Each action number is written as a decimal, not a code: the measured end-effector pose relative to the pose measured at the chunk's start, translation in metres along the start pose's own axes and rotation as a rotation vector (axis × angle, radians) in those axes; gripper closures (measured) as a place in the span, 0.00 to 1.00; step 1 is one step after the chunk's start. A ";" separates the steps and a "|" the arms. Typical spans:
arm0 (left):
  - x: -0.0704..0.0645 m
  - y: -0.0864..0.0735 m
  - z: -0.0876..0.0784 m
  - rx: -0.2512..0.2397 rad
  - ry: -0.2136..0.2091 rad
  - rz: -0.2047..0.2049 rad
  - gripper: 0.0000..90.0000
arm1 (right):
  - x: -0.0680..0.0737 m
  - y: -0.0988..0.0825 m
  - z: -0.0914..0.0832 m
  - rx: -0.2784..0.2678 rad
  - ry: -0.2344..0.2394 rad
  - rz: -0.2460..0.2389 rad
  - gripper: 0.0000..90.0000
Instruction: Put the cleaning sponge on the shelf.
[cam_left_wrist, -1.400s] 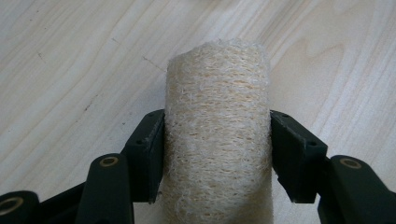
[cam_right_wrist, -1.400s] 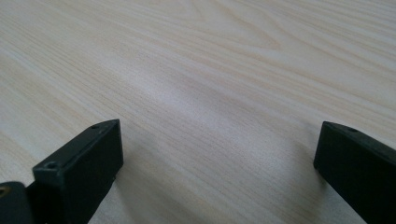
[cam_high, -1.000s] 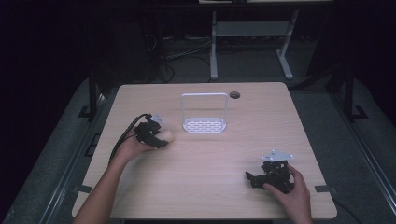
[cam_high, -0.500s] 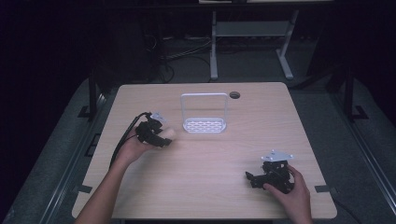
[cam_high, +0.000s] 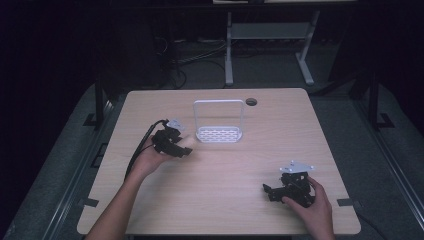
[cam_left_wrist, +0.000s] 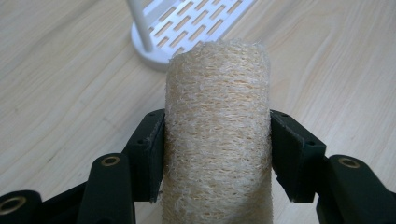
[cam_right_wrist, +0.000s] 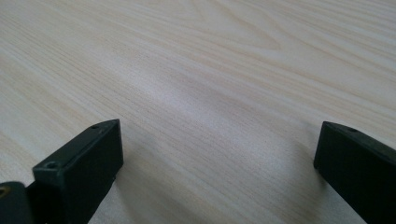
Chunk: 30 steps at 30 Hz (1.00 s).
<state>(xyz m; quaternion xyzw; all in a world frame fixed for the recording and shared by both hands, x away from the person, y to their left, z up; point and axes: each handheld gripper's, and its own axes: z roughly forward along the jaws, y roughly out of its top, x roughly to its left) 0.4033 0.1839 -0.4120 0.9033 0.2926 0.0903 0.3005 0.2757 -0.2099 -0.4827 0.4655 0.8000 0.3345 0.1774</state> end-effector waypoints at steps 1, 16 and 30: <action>-0.001 0.001 0.001 -0.002 -0.002 0.001 0.46 | 0.000 0.000 0.000 0.000 0.000 0.001 0.01; -0.015 0.017 0.016 -0.029 -0.027 0.012 0.46 | 0.000 0.000 0.000 0.000 0.000 0.000 0.01; -0.023 0.041 0.033 -0.014 -0.023 0.036 0.46 | 0.000 0.000 0.000 0.000 0.000 0.000 0.01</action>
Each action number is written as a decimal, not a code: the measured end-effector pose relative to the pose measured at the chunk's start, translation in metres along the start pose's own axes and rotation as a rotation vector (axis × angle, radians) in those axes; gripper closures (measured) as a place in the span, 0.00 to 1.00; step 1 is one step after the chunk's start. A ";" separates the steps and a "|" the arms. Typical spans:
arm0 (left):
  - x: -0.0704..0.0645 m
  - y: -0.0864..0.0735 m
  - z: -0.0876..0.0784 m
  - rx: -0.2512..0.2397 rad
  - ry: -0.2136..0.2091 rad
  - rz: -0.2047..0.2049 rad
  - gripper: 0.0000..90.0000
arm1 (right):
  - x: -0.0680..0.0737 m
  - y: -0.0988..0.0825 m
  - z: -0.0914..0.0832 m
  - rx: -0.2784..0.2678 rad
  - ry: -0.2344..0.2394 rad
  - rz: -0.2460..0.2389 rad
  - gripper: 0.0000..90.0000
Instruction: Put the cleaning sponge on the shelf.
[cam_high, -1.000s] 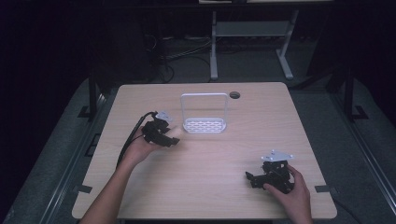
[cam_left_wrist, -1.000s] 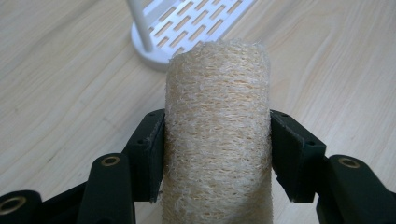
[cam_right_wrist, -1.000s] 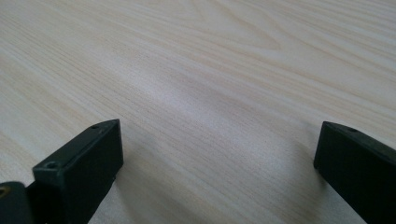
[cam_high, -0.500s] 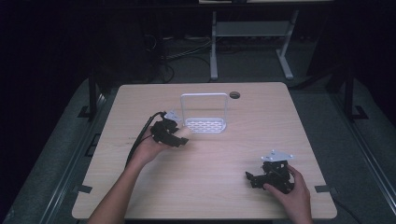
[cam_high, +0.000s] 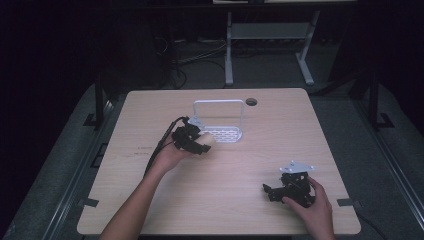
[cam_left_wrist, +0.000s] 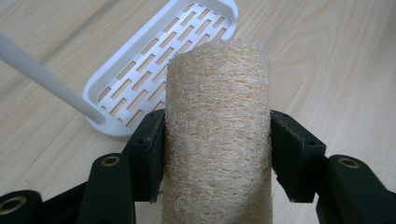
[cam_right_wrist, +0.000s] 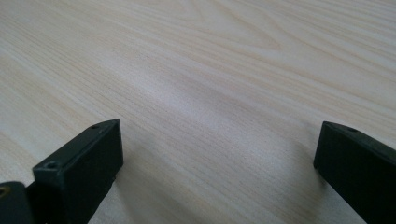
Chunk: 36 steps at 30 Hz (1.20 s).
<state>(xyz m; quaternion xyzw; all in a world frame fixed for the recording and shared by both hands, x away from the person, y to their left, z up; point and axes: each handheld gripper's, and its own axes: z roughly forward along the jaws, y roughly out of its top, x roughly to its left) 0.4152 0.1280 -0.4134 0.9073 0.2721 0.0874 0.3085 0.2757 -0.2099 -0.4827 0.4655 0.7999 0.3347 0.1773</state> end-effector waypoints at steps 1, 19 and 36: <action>0.000 0.002 0.002 0.000 -0.001 -0.002 0.46 | 0.000 0.000 0.000 0.000 0.000 0.000 0.01; 0.000 0.030 0.025 0.017 0.017 0.013 0.46 | 0.000 0.000 0.000 0.000 -0.001 0.001 0.01; -0.001 0.050 0.049 0.032 0.045 0.010 0.46 | 0.000 0.000 0.000 0.000 0.002 0.002 0.01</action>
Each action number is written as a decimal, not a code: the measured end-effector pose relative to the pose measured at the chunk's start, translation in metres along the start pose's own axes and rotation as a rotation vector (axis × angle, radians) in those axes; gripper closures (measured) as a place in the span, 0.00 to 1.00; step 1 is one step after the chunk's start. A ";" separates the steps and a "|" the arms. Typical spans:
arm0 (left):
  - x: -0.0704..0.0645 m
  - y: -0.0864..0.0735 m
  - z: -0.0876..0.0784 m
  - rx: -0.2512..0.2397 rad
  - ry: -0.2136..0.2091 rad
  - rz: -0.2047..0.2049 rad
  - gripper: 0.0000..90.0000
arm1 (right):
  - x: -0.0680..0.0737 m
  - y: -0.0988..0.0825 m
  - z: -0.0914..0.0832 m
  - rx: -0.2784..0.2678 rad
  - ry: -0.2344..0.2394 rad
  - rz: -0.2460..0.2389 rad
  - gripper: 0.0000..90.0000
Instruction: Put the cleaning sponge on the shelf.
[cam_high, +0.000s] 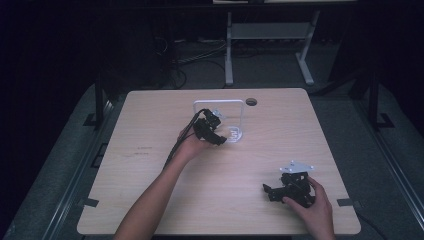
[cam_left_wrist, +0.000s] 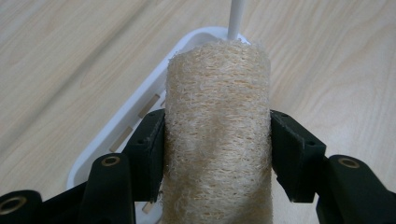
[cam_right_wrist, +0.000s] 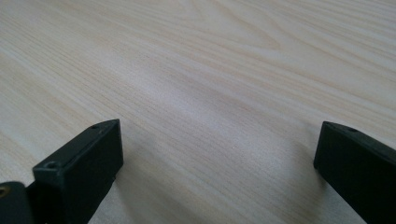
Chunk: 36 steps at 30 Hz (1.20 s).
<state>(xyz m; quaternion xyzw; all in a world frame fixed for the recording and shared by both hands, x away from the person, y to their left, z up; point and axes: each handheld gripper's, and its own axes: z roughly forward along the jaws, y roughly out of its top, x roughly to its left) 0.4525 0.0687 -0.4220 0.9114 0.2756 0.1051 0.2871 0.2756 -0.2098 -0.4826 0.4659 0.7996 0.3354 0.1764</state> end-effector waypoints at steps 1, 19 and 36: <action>0.000 0.001 0.001 0.004 -0.001 0.003 0.46 | 0.000 0.000 0.000 0.000 0.000 0.000 0.01; -0.003 0.020 0.029 0.067 0.039 0.045 0.46 | 0.000 0.000 0.000 -0.002 -0.001 -0.002 0.01; 0.000 0.020 0.037 0.079 0.045 0.036 0.40 | 0.000 0.000 0.000 0.000 -0.002 -0.002 0.01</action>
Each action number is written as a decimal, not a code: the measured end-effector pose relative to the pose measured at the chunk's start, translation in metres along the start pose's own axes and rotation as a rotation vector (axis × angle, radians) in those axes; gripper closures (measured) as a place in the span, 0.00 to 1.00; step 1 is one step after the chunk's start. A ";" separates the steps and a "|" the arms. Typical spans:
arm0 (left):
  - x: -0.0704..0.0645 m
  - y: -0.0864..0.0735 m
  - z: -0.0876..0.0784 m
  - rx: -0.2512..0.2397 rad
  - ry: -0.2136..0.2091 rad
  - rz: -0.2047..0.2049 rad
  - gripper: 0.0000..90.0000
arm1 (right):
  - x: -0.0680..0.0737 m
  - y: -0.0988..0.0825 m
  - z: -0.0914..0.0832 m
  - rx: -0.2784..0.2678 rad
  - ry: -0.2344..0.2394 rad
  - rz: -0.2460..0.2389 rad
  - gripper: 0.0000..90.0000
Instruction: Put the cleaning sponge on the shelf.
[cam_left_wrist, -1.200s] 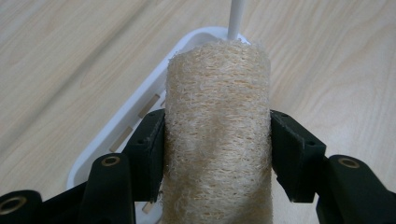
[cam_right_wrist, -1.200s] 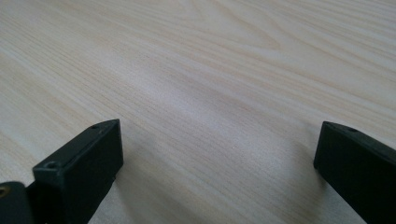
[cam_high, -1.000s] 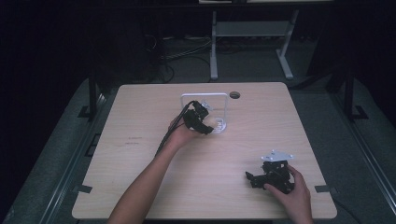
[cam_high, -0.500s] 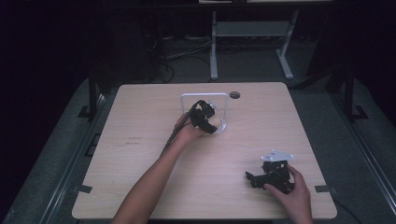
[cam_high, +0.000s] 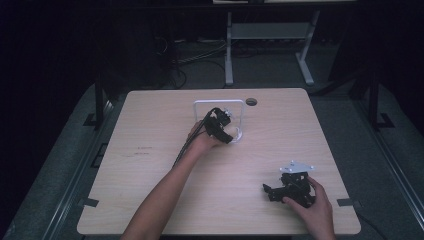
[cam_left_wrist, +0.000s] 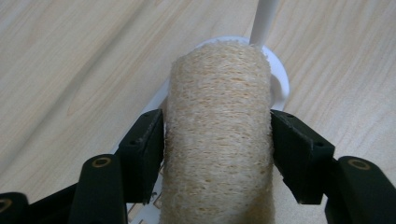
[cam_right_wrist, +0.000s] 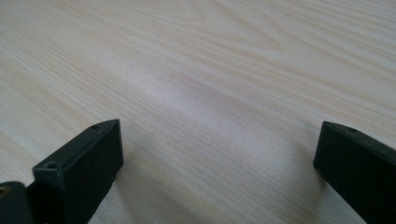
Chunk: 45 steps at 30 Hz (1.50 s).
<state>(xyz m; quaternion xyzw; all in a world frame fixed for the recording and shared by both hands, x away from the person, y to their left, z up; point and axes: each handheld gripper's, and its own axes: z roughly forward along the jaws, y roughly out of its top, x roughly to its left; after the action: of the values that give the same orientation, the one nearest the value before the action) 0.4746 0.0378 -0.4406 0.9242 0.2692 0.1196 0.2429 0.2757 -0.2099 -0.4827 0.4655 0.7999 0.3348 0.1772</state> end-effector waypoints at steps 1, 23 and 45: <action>0.000 0.000 -0.001 -0.004 0.002 -0.002 0.39 | 0.000 0.000 0.000 0.000 0.000 0.000 0.01; -0.008 -0.021 -0.067 -0.157 -0.053 -0.044 0.69 | 0.000 0.000 0.000 0.000 0.001 0.003 0.01; -0.024 -0.053 -0.038 -0.133 -0.177 -0.078 1.00 | 0.000 0.000 0.000 0.000 0.000 0.000 0.01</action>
<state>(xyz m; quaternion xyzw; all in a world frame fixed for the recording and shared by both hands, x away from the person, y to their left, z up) 0.4180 0.0781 -0.4376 0.9018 0.2739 0.0459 0.3310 0.2757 -0.2099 -0.4827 0.4655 0.7999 0.3346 0.1774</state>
